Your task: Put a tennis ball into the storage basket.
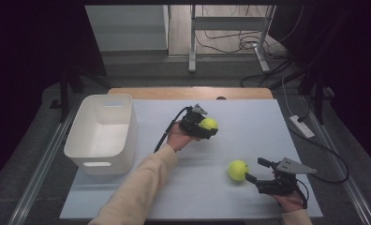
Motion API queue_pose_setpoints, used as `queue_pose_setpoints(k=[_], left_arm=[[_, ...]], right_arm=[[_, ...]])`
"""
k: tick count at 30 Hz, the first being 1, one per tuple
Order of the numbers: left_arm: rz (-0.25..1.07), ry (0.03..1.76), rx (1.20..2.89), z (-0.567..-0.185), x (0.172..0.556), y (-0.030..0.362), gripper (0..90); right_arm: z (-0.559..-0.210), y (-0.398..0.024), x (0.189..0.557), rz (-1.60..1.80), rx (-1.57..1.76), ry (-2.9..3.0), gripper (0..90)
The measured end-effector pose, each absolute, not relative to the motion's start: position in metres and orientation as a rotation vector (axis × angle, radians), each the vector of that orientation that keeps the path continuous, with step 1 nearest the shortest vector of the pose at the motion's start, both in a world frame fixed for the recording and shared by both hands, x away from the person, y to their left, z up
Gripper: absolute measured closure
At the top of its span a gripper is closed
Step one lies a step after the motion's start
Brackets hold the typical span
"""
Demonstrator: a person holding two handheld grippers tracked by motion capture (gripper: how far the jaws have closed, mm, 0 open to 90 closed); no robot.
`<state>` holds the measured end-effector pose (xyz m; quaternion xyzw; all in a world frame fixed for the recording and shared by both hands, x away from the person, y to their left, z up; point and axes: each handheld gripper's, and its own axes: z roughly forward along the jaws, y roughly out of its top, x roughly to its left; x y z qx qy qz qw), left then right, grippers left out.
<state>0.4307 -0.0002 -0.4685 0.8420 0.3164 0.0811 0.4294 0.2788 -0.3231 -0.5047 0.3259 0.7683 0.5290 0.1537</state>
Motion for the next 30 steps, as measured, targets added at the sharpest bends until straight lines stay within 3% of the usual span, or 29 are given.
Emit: queue_pose_setpoints(k=[30], left_arm=[[0.229,0.801,2.062,-0.45,0.416,0.026,27.2]], right_arm=[[-0.504,-0.323,0.282,1.524,0.941,2.191,15.4]])
